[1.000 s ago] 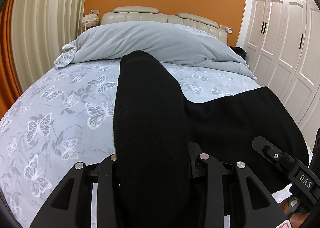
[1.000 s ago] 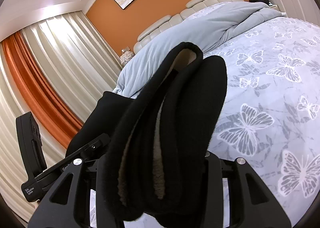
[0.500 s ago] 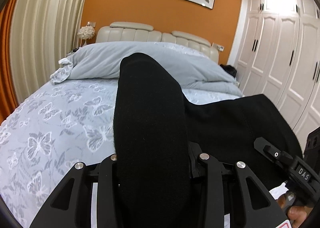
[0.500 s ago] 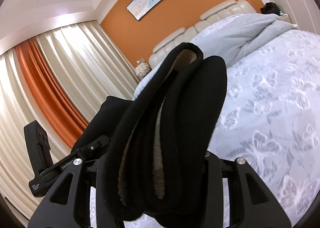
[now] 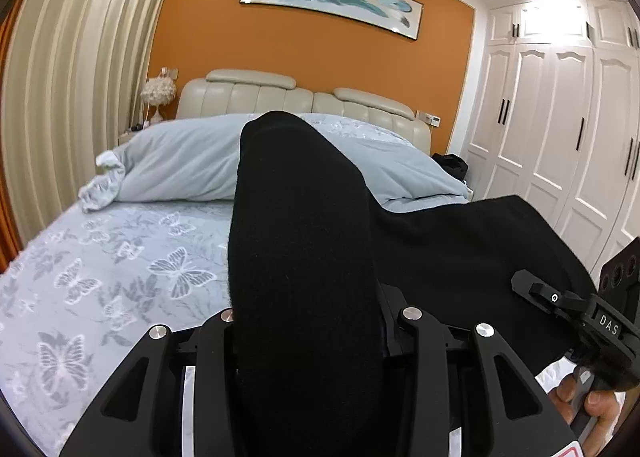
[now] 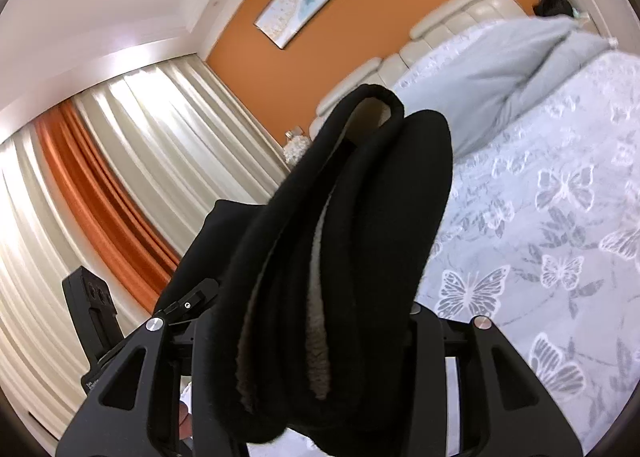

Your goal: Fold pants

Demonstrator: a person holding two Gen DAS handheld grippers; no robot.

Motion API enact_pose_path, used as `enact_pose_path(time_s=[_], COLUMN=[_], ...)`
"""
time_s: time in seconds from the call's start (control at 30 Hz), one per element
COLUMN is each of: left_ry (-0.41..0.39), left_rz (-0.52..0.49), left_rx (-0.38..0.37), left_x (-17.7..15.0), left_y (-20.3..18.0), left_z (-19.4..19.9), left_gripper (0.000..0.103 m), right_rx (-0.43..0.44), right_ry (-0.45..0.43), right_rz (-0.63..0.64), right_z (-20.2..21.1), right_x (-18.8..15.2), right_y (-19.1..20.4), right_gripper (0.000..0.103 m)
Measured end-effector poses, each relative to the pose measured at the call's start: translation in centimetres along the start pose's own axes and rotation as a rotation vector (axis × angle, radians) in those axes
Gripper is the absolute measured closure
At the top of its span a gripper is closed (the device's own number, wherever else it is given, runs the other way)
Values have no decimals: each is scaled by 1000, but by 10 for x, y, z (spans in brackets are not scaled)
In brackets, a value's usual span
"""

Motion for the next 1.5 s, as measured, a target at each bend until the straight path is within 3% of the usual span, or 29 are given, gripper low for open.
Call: enact_pose_path(time_s=[0.07,0.13,0.17,0.23,0.3,0.37,0.47,0.57,0.63,0.67,0.7,0.77,0.83,0.87,0.9,0.93,0.97,1.0,1.1,1.17,1.2,1.23,1.27,1.3,1.33,1.4,1.5], left_ry=[19,46,60,142,219,246,245,237,253,261,273,336,392,398,394,383,377,376,363,413,459,480,462,471,491,471,496], left_rz=[14,23,26,38,16,-15,58,47,29,18,-7,-60,-76,-53,20,97,177,209,271,293,329,344,328,330,338,369,337], left_rx=[1,-5,-5,4,107,194,211,211,165,148,132,153,207,216,199,173,165,184,235,203,153,138,152,78,74,25,-26], left_x=[-11,-31,-42,-82,-130,-151,-148,-128,-119,-118,-123,-147,-175,-183,-188,-188,-188,-189,-192,-203,-213,-219,-218,-213,-210,-185,-165], left_y=[6,14,19,38,69,93,117,98,64,56,43,32,41,50,61,73,87,98,122,121,116,112,109,98,95,90,81], left_z=[-18,-39,-50,-75,-90,-87,-66,-61,-66,-71,-77,-97,-113,-114,-110,-104,-99,-96,-92,-100,-108,-113,-114,-115,-113,-95,-59], left_gripper=[66,63,61,45,43,45,45,45,33,28,23,22,27,28,27,23,21,17,16,15,15,16,20,56,67,74,72], right_rx=[-9,-60,-112,-268,-384,-401,-386,-314,-291,-304,-373,-475,-438,-437,-479,-509,-519,-515,-472,-447,-430,-404,-386,-363,-323,-274,-301], right_ry=[15,43,69,116,106,100,133,172,238,266,312,341,306,292,269,240,210,200,303,333,328,345,346,347,348,360,406], right_rz=[-27,-32,-38,-74,-61,-9,179,281,351,365,379,382,346,339,333,326,310,267,62,-15,6,-3,-43,-36,-3,79,144], right_z=[-12,-24,-27,-22,3,24,22,-7,-36,-43,-54,-56,-41,-36,-27,-19,-16,-14,-29,-40,-43,-46,-44,-40,-35,-15,11], right_x=[-8,-27,-38,-64,-70,-64,-52,-53,-70,-76,-90,-105,-104,-101,-94,-87,-82,-79,-96,-112,-113,-114,-107,-100,-92,-83,-95], right_y=[-25,-63,-85,-141,-176,-176,-130,-82,-65,-70,-88,-121,-131,-131,-136,-140,-143,-151,-179,-187,-182,-176,-167,-153,-135,-99,-101], right_gripper=[63,52,47,43,43,43,43,49,61,63,69,73,77,74,56,30,24,24,24,22,33,58,65,69,70,70,60])
Point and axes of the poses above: each gripper's, at about its wrist camera, not at the fingertips, and z roughly against the way its jaws point, y to its left, x to its top, the point moved 6 cm from there along -z, roughly the way its jaws point, and after that the axes turned 9 degrees about -y, right-handed, at the moved point
